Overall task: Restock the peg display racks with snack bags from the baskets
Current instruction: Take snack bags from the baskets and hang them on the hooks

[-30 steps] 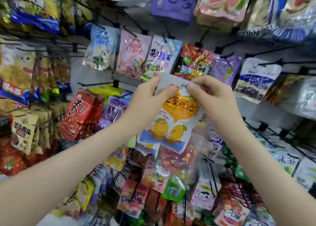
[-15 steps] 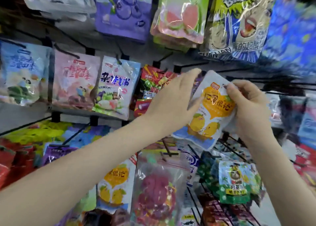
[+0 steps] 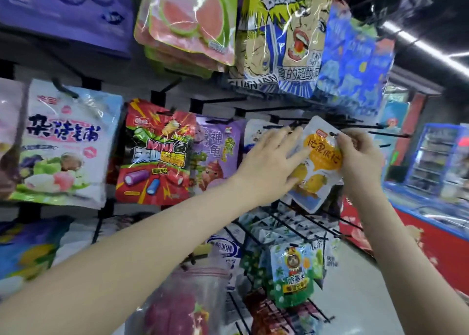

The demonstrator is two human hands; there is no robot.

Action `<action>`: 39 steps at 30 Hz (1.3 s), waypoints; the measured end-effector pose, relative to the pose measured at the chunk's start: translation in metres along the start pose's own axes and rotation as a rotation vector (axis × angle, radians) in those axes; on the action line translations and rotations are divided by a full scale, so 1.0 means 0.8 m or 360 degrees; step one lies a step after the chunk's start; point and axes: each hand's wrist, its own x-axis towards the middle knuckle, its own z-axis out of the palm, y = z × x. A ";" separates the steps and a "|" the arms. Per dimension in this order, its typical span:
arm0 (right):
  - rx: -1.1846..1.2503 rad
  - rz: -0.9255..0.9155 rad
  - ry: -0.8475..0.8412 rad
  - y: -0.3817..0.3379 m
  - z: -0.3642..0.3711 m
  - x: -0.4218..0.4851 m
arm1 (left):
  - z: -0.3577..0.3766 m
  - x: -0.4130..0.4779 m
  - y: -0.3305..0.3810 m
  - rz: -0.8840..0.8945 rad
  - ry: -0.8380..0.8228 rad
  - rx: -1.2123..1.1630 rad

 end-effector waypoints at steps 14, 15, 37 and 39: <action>-0.0294 0.0145 -0.0402 0.040 0.010 0.061 | 0.024 -0.006 -0.022 -0.0058 -0.0026 0.0391; -0.0320 0.0147 -0.0416 0.046 0.018 0.065 | 0.025 -0.009 -0.027 -0.0077 -0.0066 0.0414; -0.0704 -0.0383 -0.0807 0.095 0.065 0.030 | -0.001 -0.017 0.014 -0.0460 -0.0660 0.0740; -0.0635 -0.0349 -0.0729 0.101 0.065 0.001 | 0.003 -0.011 0.017 -0.0510 -0.0743 0.0738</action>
